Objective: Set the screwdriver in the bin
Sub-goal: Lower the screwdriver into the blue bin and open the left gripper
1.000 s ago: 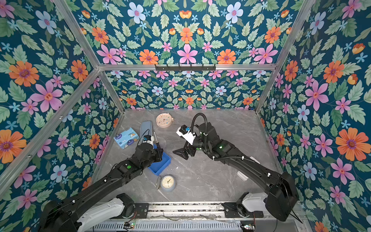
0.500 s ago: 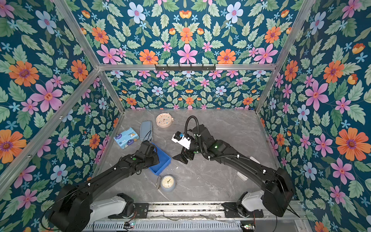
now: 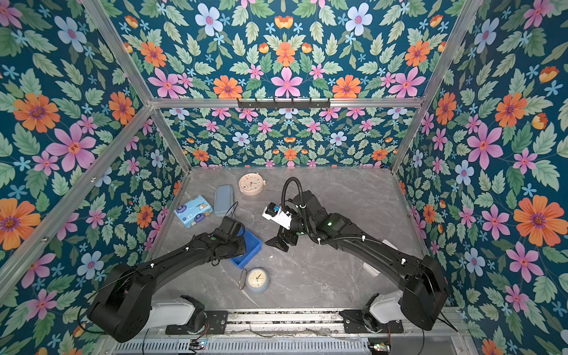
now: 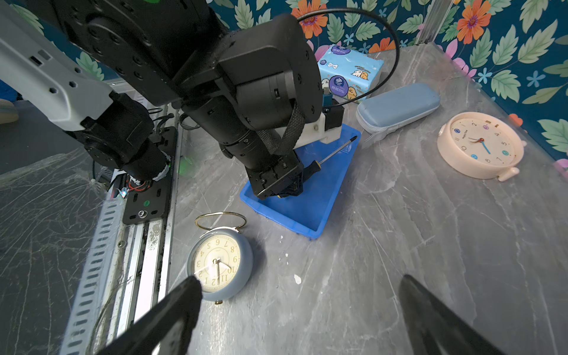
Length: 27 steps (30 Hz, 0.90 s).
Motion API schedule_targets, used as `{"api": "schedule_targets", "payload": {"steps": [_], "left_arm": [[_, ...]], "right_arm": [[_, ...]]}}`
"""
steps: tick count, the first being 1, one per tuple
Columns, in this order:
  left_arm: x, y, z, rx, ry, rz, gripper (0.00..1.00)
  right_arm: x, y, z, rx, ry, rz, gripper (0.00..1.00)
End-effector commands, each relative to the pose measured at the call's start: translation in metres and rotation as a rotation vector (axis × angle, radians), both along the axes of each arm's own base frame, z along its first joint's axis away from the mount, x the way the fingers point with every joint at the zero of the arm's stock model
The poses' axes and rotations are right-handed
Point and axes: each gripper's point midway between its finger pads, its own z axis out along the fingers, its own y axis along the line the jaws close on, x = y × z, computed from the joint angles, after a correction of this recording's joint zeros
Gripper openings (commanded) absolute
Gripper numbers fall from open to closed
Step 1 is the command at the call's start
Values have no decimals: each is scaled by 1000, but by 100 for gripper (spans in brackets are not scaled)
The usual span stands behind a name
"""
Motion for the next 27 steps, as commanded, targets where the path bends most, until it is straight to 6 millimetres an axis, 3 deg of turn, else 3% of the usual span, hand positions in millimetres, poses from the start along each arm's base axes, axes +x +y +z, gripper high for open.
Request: {"api": "schedule_targets", "payload": {"steps": [1, 5, 10, 18, 23, 27], "left_arm": [[1, 3, 0, 25, -3, -15, 0], [3, 4, 3, 31, -15, -8, 3], [9, 8, 19, 50, -67, -4, 35], [18, 10, 45, 64, -140, -22, 52], [41, 5, 87, 46, -345, -57, 71], [63, -1, 132, 56, -599, -125, 85]], "right_arm": [[3, 1, 4, -1, -34, 1, 99], [7, 2, 11, 17, -48, -10, 99], [10, 0, 15, 34, -70, -40, 99], [19, -14, 25, 45, -117, -109, 99], [37, -37, 47, 151, -120, -229, 99], [57, -71, 56, 241, -134, -372, 99]]}}
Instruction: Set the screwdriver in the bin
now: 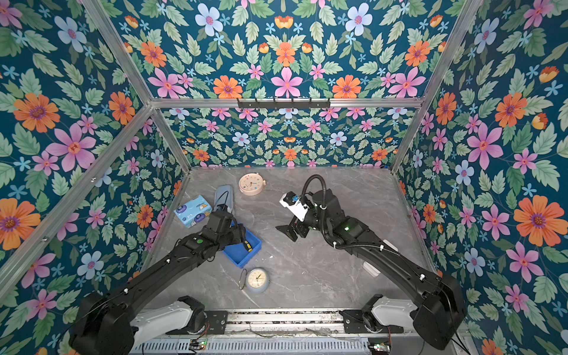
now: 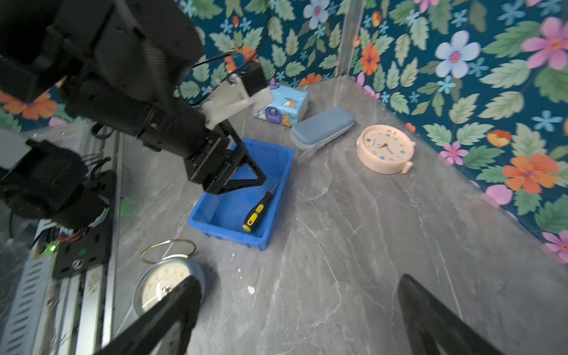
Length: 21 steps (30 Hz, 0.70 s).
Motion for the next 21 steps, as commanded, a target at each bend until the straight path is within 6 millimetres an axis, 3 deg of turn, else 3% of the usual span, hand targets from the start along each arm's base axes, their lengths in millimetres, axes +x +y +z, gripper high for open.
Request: {"api": "schedule_targets", "payload": {"steps": [1, 4, 7, 12, 16, 21], "left_arm": [[29, -6, 48, 48, -272, -67, 89], [45, -7, 72, 114, -431, -94, 99], [59, -7, 80, 171, -508, -116, 100], [72, 4, 70, 239, -568, -141, 100], [67, 25, 54, 314, -645, -124, 100], [61, 61, 31, 353, -642, -46, 100]], "right_arm": [[21, -23, 21, 122, -40, -138, 99], [38, -62, 10, 188, -34, -293, 99], [50, -105, -13, 200, -24, -451, 99], [52, -171, -53, 127, -23, -674, 99], [49, -219, -81, 98, -26, -837, 99], [45, -258, -110, 108, -16, -963, 99]]}}
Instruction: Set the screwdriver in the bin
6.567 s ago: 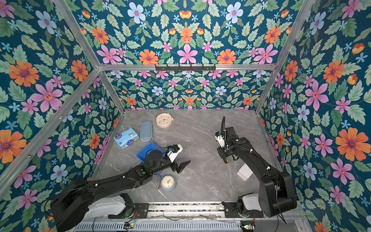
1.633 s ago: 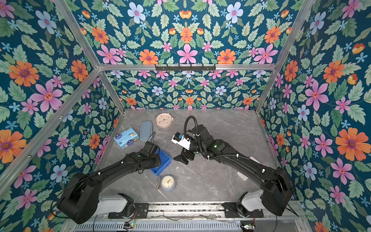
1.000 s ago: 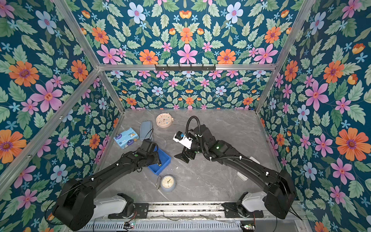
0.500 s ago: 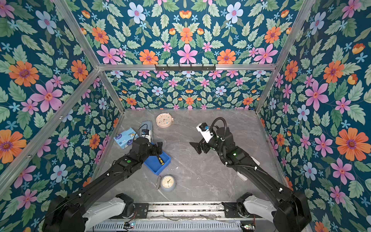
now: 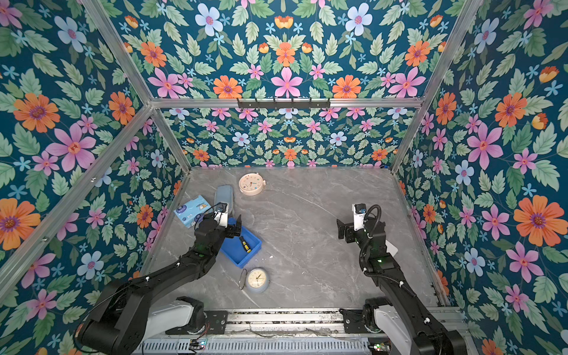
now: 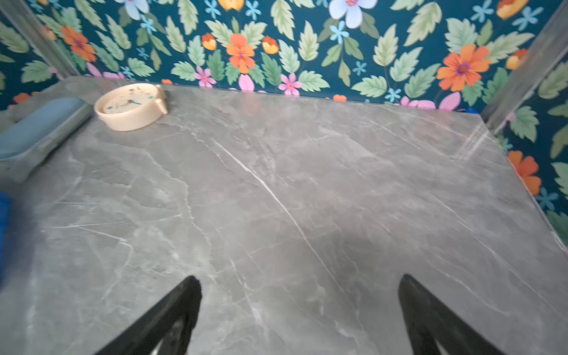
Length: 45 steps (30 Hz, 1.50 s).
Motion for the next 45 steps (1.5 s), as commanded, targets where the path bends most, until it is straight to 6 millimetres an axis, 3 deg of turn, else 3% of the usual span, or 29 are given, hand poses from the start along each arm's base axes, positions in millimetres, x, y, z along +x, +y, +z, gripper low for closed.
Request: {"api": "schedule_targets", "payload": {"steps": [1, 9, 14, 17, 23, 24, 45], "left_arm": [[4, 16, 23, 5, -128, 37, 100], [3, 64, 2, -42, -152, 184, 100], [15, 80, -2, -108, -210, 228, 99], [20, 89, -17, -134, -186, 257, 100], [32, 92, -24, -154, -144, 247, 100], [35, 93, -32, -157, -100, 253, 100], [36, 94, -29, -150, -115, 251, 100]], "right_arm": [[5, -22, 2, 17, -64, -93, 99], [12, -40, -26, 56, -72, -139, 99], [29, -45, -31, 82, -80, -168, 99], [39, -46, -38, 73, -77, -163, 99], [54, -45, -63, 66, -11, -143, 99], [56, -45, -63, 73, -2, -142, 99], [57, -51, -63, 89, -3, -158, 99]]}}
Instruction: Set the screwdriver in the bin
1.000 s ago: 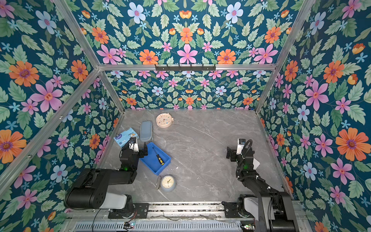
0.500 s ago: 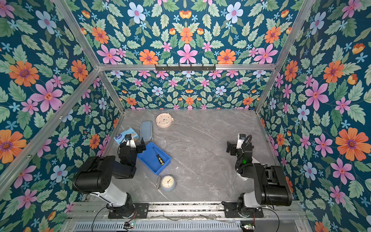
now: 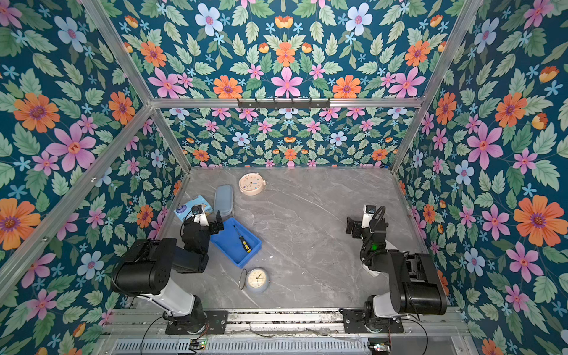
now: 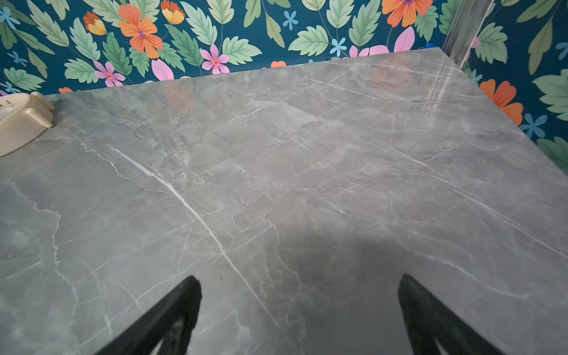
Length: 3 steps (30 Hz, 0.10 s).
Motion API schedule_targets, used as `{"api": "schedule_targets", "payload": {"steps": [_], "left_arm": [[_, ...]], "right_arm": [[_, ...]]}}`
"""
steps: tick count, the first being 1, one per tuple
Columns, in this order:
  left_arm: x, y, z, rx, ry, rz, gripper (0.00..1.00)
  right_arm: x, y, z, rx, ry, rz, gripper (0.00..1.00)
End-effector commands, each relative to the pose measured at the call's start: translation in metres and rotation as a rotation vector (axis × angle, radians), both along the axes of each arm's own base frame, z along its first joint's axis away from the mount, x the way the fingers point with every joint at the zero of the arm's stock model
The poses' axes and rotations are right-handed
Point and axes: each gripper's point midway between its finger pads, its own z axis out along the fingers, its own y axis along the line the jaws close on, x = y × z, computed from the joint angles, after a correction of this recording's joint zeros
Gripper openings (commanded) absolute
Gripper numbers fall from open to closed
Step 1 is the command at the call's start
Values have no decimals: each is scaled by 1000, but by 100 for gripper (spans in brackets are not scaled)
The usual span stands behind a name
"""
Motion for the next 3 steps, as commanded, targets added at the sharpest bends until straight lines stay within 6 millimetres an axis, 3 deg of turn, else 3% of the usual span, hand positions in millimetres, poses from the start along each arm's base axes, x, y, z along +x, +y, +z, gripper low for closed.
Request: {"api": "schedule_targets", "payload": {"steps": [1, 3], "left_arm": [[1, 0, 3, -4, -12, 0, 100], [0, 0, 4, -3, -16, 1, 100]], "right_arm": [[4, -1, 9, -1, -36, -4, 99], [4, -1, 9, 0, -37, -3, 99]]}}
